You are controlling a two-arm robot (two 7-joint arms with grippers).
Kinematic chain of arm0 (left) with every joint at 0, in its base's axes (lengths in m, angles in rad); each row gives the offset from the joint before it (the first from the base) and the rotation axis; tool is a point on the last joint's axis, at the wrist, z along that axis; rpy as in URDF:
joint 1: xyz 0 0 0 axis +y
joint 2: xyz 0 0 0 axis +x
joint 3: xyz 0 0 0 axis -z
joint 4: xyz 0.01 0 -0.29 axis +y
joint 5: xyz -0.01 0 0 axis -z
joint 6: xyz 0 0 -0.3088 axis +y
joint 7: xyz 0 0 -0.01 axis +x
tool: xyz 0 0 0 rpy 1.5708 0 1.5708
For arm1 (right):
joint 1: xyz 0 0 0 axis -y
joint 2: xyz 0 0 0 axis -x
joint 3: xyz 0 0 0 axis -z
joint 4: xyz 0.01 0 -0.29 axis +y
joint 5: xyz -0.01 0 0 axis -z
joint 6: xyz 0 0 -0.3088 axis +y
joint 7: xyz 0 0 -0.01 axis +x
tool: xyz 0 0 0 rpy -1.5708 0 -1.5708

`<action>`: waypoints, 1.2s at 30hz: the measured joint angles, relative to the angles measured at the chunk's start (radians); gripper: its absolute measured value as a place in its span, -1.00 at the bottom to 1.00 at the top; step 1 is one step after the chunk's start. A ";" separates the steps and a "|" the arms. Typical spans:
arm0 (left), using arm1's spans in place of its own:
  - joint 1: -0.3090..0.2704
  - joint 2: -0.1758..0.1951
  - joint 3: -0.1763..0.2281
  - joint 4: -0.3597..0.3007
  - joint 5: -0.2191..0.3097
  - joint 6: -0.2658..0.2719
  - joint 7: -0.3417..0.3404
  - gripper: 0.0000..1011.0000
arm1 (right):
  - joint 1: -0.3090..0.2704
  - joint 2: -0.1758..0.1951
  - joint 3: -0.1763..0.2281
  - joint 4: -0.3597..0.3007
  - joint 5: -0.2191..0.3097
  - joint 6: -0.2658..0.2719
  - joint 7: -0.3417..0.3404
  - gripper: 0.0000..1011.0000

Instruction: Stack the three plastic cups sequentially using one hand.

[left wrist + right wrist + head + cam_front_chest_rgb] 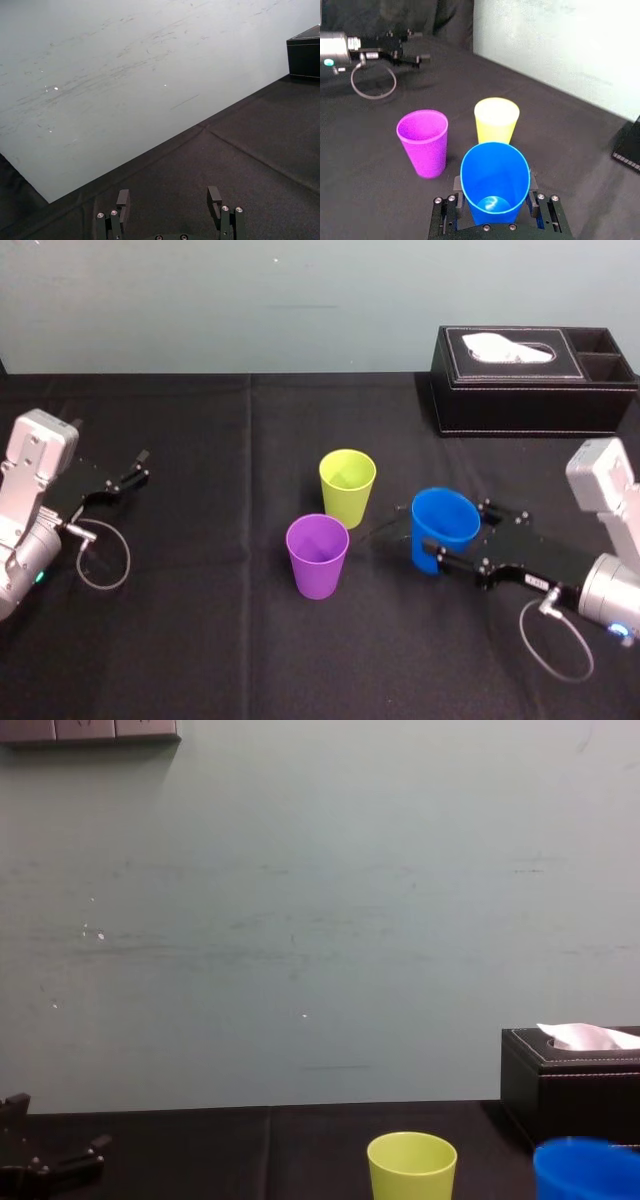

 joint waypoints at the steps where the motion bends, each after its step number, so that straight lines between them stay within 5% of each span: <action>1: 0.000 0.000 0.000 0.000 0.000 0.000 0.000 1.00 | -0.001 0.000 0.004 -0.009 0.001 0.003 -0.005 0.43; 9: 0.000 0.000 0.000 0.000 0.000 0.000 0.000 1.00 | 0.024 -0.007 0.028 -0.093 0.011 0.070 -0.035 0.43; 17: 0.000 0.000 0.000 0.000 0.000 0.000 0.000 1.00 | 0.108 -0.047 -0.005 -0.104 0.017 0.157 -0.061 0.43; 36: 0.000 0.000 0.000 0.000 0.000 0.000 0.000 1.00 | 0.329 -0.153 -0.140 0.041 -0.036 0.202 -0.036 0.43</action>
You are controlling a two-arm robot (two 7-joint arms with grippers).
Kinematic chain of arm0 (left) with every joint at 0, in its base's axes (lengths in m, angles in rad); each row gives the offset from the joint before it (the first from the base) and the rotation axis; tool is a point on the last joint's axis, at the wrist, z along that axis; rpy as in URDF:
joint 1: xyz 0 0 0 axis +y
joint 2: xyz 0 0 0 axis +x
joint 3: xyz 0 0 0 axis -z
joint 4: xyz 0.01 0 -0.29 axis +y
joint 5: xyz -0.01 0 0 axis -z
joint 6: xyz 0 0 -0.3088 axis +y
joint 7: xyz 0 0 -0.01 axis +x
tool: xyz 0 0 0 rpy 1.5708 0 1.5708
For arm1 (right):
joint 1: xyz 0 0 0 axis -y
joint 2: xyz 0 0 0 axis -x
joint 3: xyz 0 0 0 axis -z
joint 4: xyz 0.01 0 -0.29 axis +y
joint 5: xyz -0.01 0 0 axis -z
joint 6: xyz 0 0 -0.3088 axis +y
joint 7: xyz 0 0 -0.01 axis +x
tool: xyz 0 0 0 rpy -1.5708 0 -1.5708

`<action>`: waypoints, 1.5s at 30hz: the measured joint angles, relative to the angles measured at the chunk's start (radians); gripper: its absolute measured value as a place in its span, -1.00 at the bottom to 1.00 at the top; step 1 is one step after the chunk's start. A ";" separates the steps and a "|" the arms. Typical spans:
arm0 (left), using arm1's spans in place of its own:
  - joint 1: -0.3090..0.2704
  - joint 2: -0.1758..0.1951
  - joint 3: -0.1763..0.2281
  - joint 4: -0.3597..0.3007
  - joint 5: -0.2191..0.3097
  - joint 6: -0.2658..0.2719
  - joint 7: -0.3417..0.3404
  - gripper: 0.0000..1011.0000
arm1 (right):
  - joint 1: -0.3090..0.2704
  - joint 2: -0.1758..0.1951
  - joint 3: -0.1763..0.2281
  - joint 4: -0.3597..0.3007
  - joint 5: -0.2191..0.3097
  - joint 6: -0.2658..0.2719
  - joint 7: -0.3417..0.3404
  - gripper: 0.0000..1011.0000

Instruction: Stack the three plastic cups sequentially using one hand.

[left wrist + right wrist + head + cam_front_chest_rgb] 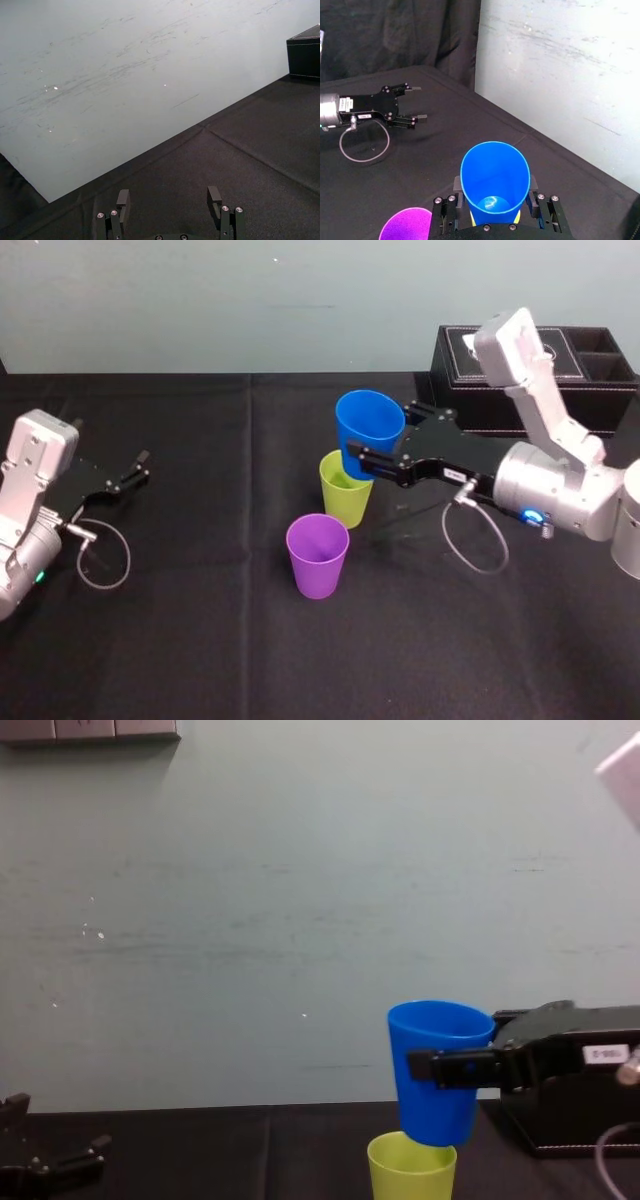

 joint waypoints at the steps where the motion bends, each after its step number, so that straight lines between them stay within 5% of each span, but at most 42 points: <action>1: 0.000 0.000 0.000 0.000 0.000 0.000 0.000 1.00 | 0.006 -0.004 -0.004 0.007 -0.003 0.000 0.001 0.43; 21: 0.000 0.000 0.000 0.000 0.000 0.000 0.000 1.00 | 0.069 -0.049 -0.045 0.111 -0.017 -0.038 0.031 0.43; 45: 0.000 0.000 0.000 0.000 0.000 0.000 0.000 1.00 | 0.073 -0.069 -0.059 0.167 -0.039 -0.064 0.033 0.43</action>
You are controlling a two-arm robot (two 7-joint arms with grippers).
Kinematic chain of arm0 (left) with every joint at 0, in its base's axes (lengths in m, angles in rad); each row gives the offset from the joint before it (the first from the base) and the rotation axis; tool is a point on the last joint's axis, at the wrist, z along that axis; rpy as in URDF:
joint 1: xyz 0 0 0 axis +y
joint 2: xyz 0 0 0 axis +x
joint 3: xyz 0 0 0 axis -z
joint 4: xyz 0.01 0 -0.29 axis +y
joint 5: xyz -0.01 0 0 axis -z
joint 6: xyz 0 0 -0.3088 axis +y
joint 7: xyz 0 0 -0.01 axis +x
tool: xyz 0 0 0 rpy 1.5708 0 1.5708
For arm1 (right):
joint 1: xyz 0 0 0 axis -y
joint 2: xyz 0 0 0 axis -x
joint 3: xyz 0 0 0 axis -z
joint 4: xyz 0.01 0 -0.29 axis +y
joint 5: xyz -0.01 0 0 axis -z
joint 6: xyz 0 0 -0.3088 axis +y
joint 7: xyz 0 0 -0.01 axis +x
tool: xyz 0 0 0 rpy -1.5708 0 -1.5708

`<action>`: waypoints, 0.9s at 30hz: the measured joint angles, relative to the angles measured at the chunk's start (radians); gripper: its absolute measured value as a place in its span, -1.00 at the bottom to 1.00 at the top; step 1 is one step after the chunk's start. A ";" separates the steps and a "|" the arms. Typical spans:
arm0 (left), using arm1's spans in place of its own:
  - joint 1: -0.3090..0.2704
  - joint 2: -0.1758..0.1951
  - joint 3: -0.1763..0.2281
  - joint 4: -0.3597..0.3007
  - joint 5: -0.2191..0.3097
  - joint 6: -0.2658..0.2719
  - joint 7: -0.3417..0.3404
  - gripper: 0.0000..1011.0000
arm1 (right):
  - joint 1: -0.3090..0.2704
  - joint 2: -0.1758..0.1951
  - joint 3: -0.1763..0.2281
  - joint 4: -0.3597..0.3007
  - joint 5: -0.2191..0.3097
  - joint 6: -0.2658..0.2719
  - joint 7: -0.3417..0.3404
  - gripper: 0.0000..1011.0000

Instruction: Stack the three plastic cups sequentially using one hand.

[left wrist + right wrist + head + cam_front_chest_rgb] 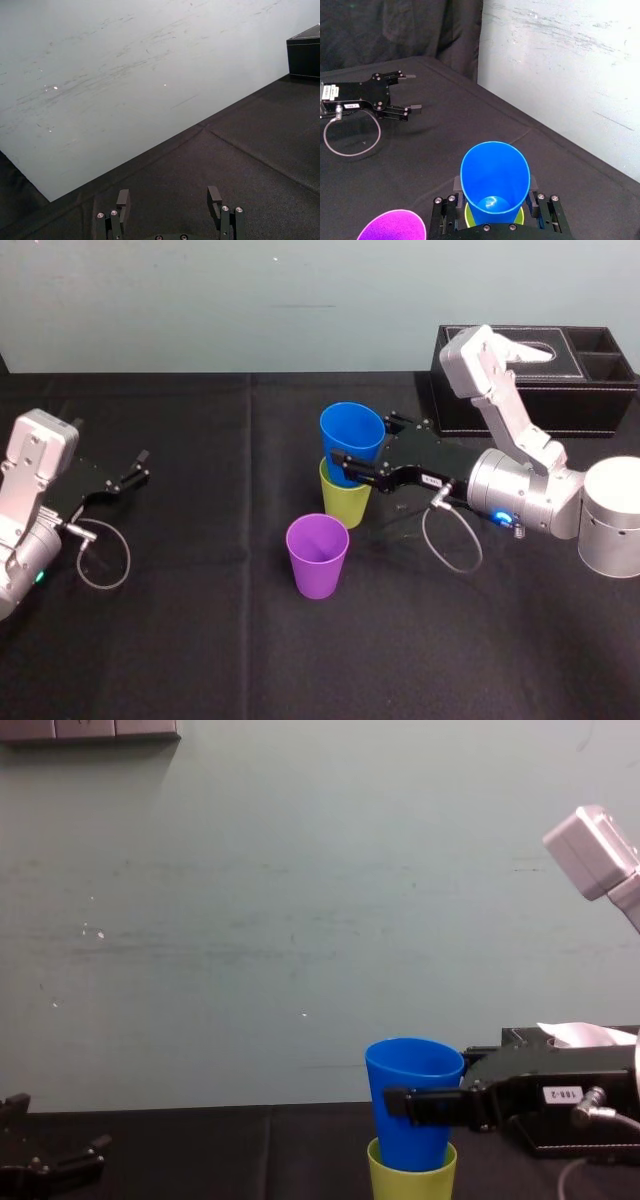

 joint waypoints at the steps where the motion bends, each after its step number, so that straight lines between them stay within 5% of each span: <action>1: 0.000 0.000 0.000 0.000 0.000 0.000 0.000 1.00 | 0.000 -0.001 0.000 0.002 0.000 -0.001 0.000 0.43; 27: 0.000 0.000 0.000 0.000 0.000 0.000 0.000 1.00 | -0.016 -0.010 0.006 0.026 0.000 -0.005 0.002 0.43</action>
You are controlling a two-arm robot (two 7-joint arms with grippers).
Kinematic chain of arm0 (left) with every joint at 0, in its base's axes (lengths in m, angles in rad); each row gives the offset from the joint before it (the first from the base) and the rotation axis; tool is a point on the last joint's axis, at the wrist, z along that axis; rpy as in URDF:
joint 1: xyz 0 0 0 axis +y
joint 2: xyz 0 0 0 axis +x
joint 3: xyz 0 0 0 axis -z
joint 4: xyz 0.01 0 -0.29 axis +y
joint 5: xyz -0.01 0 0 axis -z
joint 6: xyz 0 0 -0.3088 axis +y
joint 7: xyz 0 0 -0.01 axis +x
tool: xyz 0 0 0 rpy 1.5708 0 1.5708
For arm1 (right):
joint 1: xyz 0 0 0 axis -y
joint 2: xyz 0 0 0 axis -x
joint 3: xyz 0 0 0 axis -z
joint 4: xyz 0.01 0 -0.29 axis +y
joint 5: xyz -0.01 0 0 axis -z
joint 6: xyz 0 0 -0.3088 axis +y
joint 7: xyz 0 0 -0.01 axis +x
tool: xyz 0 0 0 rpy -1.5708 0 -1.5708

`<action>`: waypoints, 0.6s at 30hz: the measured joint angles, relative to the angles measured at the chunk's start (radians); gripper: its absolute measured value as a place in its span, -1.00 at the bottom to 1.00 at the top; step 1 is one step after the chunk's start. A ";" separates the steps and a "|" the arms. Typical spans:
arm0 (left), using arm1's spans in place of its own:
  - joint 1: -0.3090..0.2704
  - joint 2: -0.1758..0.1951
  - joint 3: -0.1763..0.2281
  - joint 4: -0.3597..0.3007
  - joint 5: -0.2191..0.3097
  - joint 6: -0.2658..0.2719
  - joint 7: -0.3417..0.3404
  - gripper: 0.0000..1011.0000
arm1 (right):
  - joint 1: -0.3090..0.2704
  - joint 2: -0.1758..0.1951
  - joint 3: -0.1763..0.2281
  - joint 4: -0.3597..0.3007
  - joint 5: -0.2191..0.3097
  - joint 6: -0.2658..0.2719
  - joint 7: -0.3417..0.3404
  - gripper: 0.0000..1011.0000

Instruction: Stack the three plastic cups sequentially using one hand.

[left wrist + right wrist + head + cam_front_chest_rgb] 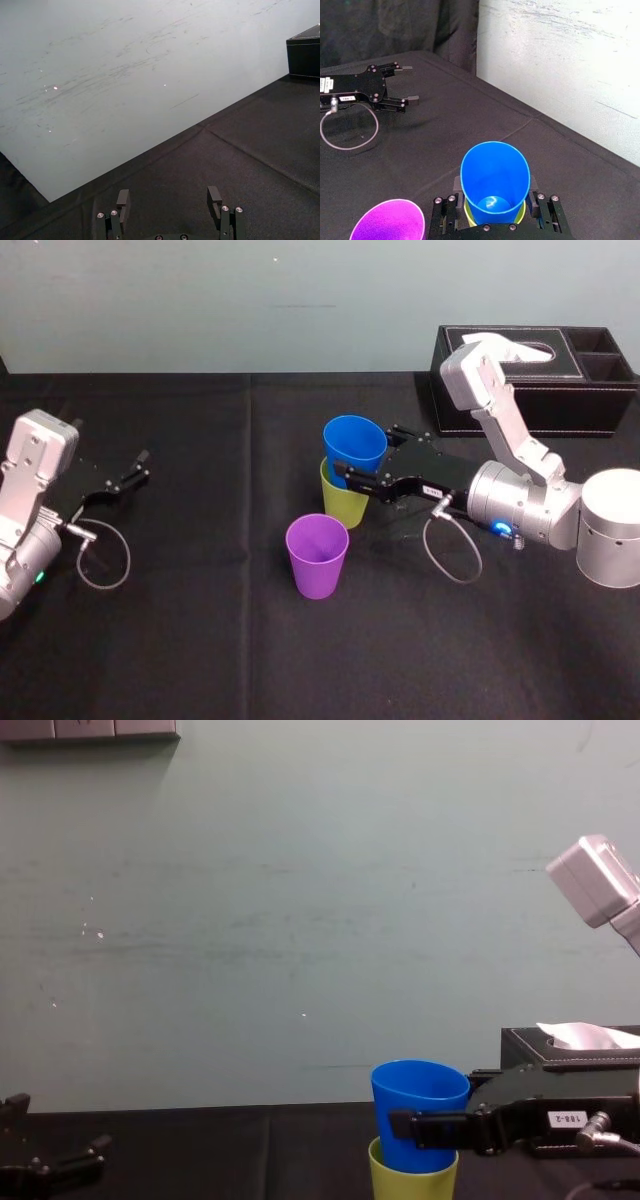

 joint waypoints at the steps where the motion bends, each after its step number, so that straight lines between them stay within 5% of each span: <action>1: 0.000 0.000 0.000 0.000 0.000 0.000 0.000 1.00 | 0.000 0.000 0.000 0.000 0.000 0.000 0.000 0.43; 18: 0.000 0.000 0.000 0.000 0.000 0.000 0.000 1.00 | 0.001 0.001 0.000 -0.002 0.001 0.001 0.000 0.98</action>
